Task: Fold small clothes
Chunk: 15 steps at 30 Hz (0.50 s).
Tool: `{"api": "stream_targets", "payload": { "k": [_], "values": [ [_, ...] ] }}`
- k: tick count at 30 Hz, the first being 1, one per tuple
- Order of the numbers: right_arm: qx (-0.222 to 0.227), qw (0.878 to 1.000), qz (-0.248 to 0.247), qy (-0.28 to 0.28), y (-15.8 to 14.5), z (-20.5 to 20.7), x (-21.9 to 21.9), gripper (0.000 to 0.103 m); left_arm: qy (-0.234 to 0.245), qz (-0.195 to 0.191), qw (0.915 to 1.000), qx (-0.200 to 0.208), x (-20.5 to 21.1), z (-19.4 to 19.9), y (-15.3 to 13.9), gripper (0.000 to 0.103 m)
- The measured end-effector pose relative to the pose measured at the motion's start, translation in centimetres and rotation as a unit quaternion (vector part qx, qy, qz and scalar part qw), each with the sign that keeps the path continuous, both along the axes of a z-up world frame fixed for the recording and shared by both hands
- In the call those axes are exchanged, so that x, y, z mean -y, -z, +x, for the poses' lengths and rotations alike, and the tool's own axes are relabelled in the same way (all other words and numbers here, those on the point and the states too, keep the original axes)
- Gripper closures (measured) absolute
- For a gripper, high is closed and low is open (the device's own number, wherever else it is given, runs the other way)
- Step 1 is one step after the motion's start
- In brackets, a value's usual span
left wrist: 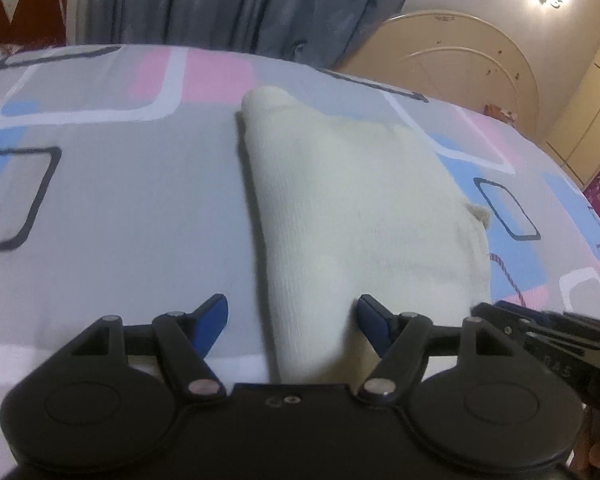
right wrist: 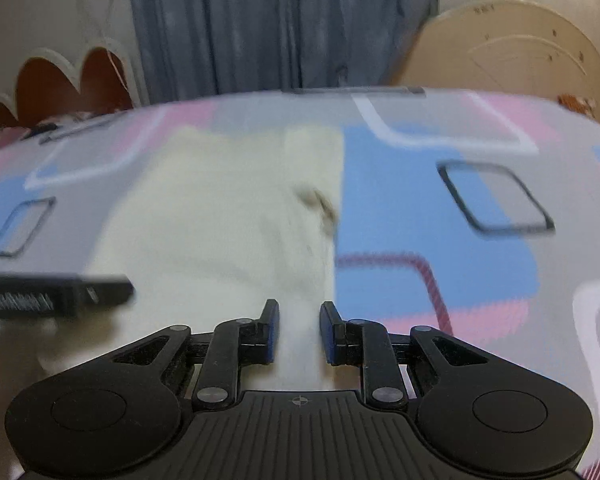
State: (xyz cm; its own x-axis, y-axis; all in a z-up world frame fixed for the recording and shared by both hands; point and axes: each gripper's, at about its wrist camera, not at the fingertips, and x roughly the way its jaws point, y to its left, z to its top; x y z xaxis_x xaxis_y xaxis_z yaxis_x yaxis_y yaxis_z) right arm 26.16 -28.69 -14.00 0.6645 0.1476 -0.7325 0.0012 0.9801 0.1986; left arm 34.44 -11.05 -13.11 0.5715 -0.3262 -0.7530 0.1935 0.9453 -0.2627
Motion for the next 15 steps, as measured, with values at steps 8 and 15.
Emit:
{"api": "stream_targets", "payload": {
  "k": [8, 15],
  "values": [
    [-0.024, 1.000, -0.005, 0.013, -0.2, -2.9, 0.4, 0.081, 0.014, 0.009, 0.9998, -0.010, 0.5, -2.5, 0.1, 0.033],
    [-0.033, 0.999, 0.011, 0.028, -0.1, -3.5, 0.9, 0.082, 0.021, 0.029, 0.9993, -0.003, 0.9, -2.8, 0.1, 0.031]
  ]
}}
